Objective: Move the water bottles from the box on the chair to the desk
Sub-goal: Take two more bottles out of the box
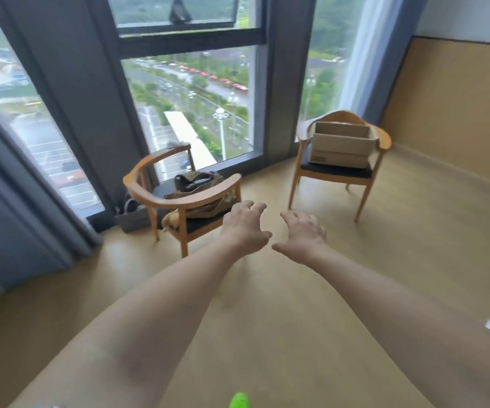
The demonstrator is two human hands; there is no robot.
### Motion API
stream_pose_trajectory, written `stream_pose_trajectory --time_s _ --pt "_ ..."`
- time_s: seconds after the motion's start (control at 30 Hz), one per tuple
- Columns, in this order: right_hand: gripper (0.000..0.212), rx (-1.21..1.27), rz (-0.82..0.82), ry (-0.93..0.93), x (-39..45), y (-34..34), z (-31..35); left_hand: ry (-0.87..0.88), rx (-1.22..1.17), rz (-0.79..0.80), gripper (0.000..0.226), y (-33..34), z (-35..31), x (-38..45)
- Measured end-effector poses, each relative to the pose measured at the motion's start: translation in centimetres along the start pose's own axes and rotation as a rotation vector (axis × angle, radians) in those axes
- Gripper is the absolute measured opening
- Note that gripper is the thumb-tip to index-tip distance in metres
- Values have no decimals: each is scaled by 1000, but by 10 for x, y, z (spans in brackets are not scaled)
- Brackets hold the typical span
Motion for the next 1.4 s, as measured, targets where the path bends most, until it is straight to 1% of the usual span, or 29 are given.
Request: stream_pose_trajectory --time_s 0.27,0.33,0.43,0.53,0.7,0.8,0.9,1.0,1.13,1.3,1.4 --pt "80 15 -80 226 102 -29 -64 174 -58 31 73 26 -42 159" --pt "78 35 -78 280 124 -30 -88 211 -56 61 73 41 -56 192" --pt "82 76 -59 348 161 -30 -128 266 -30 119 73 73 -80 245" --pt "84 104 -71 387 205 -32 -175 306 -20 138 71 104 -108 303" --pt "83 140 -65 408 290 -53 -251 297 -30 169 70 140 -149 405" --pt "81 155 -35 414 343 -76 -287 281 -16 147 68 140 -173 467" --pt "79 140 -48 398 396 -100 -314 295 3 101 59 134 -197 522" --pt "80 127 -50 378 445 -114 -333 318 23 104 56 138 -216 567" --pt "83 142 -3 376 507 -109 -359 318 30 147 56 158 -232 629" --pt "85 159 19 406 598 -94 -398 323 32 187 62 194 -235 724" --pt "83 147 32 431 663 -91 -423 335 40 229 58 212 -236 793"
Point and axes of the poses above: each hand's wrist, its own x-axis towards the middle knuckle, its own y-axis out of the palm, z = x × y, the point moved 5 cm from there along x, towards the middle knuckle, and after that the axes turned 1 degree about z, right-handed, at the moved point
